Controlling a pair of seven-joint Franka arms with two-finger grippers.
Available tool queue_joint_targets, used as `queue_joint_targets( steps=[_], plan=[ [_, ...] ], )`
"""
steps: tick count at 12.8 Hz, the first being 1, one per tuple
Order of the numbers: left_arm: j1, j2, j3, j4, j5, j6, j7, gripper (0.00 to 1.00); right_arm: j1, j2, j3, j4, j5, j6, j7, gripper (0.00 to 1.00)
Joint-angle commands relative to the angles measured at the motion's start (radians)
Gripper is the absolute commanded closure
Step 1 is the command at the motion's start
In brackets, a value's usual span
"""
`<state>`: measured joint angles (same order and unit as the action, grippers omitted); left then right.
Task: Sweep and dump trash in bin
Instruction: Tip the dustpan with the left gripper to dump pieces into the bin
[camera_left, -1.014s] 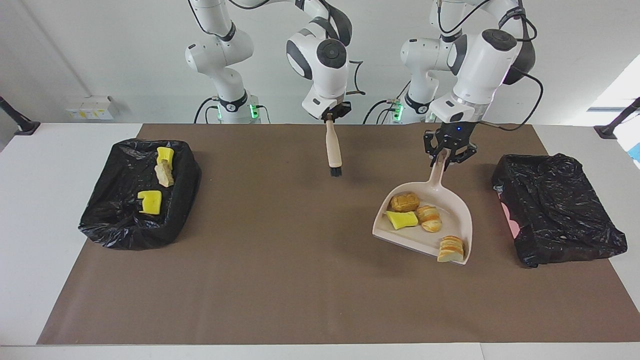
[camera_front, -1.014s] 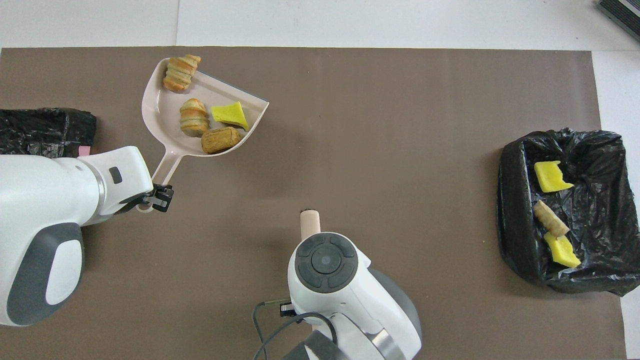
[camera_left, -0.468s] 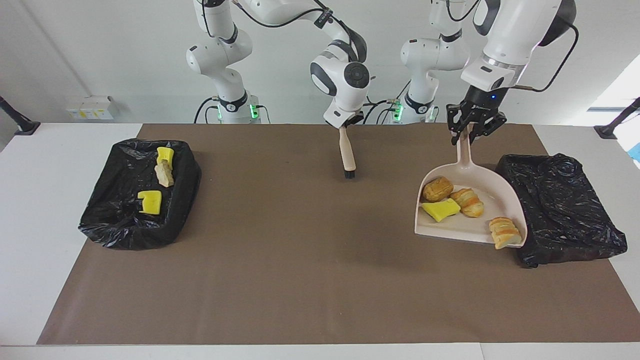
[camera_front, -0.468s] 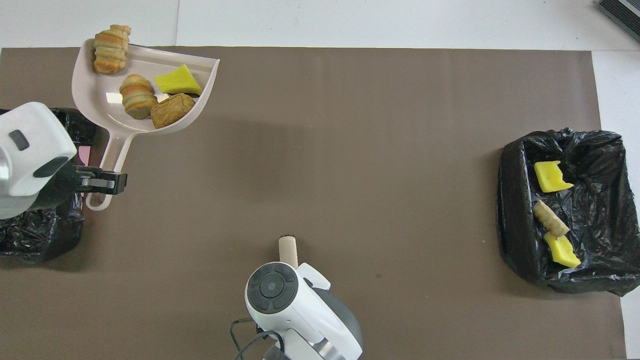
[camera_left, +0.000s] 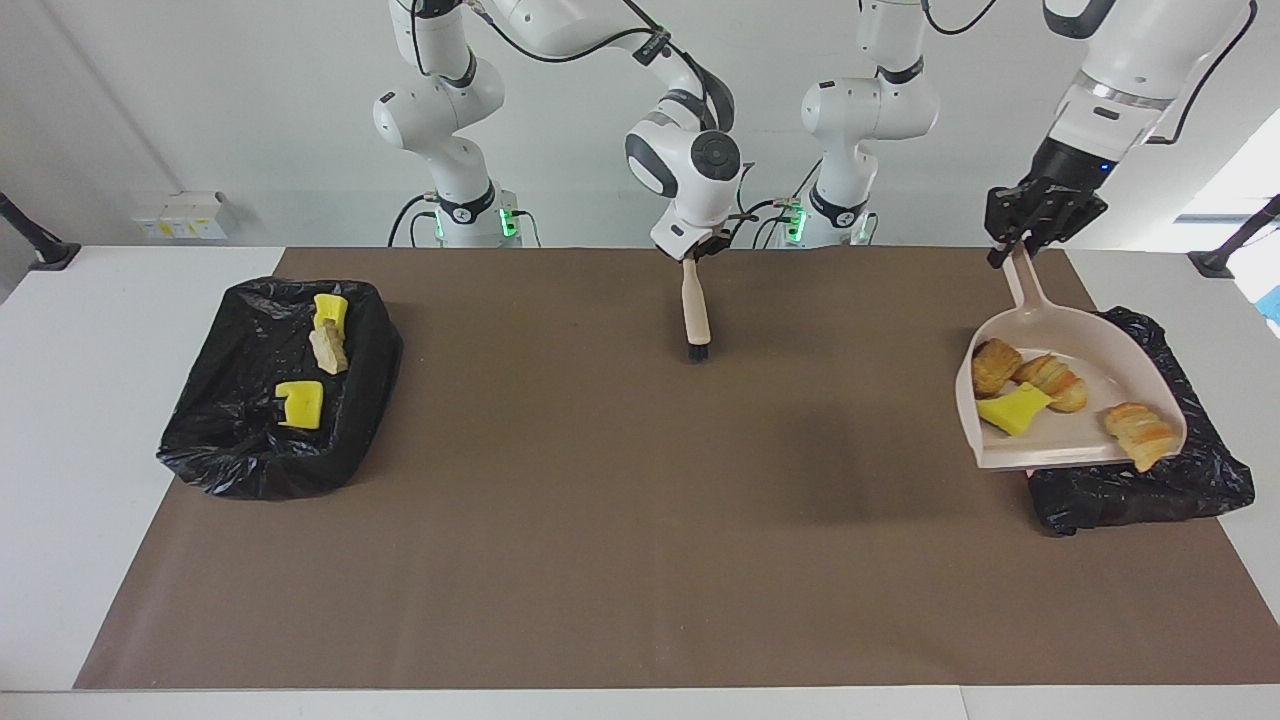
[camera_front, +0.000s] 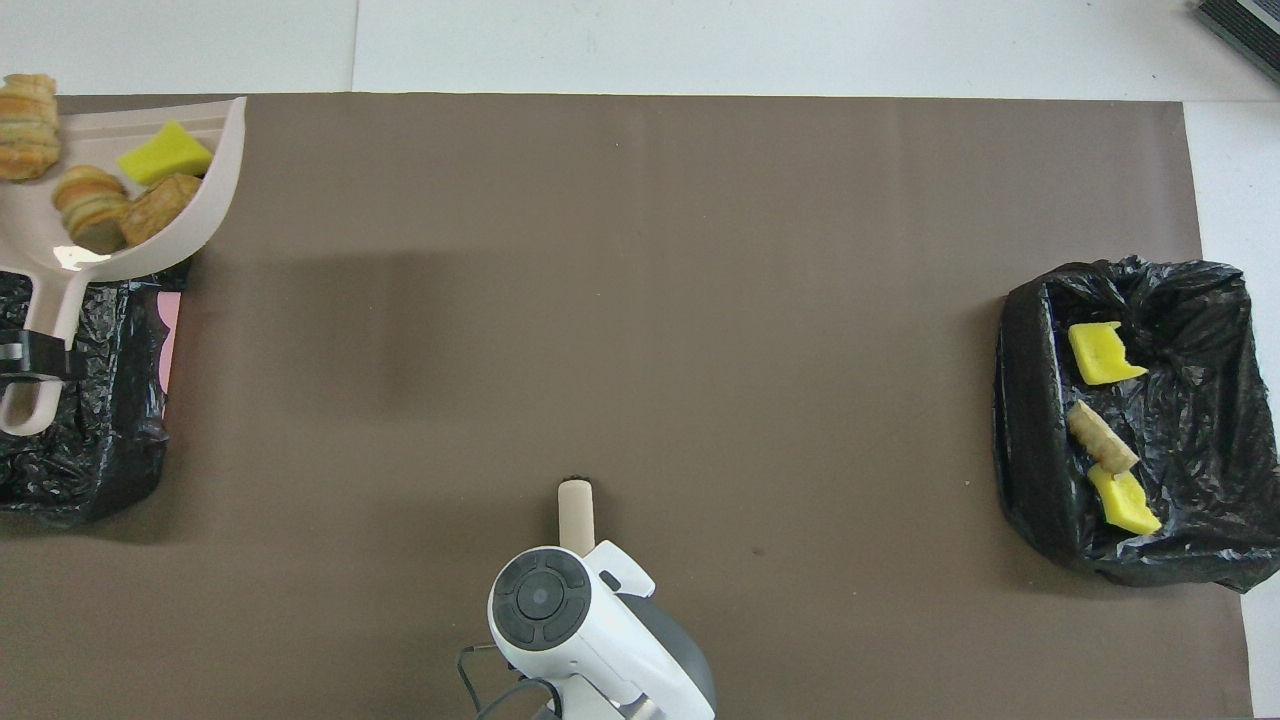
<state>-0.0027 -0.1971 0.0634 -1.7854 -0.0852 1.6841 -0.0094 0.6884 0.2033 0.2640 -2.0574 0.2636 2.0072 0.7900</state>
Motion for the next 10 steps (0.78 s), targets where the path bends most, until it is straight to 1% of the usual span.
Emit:
queue_joint_targets(
  steps=[1, 2, 3, 6, 8, 10],
  plan=[
    [0.136, 0.008, -0.004, 0.034, -0.008, -0.096, 0.083, 1.0, -0.001, -0.016, -0.002, -0.023, 0.017, 0.016, 0.015, 1.0],
    [0.173, 0.01, -0.002, 0.034, 0.002, -0.14, 0.104, 1.0, -0.001, -0.015, -0.002, -0.02, 0.017, 0.009, 0.015, 0.68],
    [0.202, 0.01, -0.001, 0.026, 0.036, -0.173, 0.124, 1.0, -0.003, -0.015, -0.002, -0.012, 0.013, -0.001, 0.021, 0.01],
    [0.269, 0.027, 0.003, 0.017, 0.116, -0.184, 0.27, 1.0, -0.003, -0.007, -0.002, 0.046, -0.009, -0.059, 0.018, 0.0],
    [0.318, 0.037, 0.003, -0.017, 0.194, -0.173, 0.429, 1.0, -0.01, -0.008, -0.005, 0.087, -0.021, -0.099, 0.018, 0.0],
    [0.355, 0.041, 0.003, -0.041, 0.246, -0.17, 0.566, 1.0, -0.03, -0.01, -0.008, 0.126, -0.05, -0.139, 0.011, 0.0]
  ],
)
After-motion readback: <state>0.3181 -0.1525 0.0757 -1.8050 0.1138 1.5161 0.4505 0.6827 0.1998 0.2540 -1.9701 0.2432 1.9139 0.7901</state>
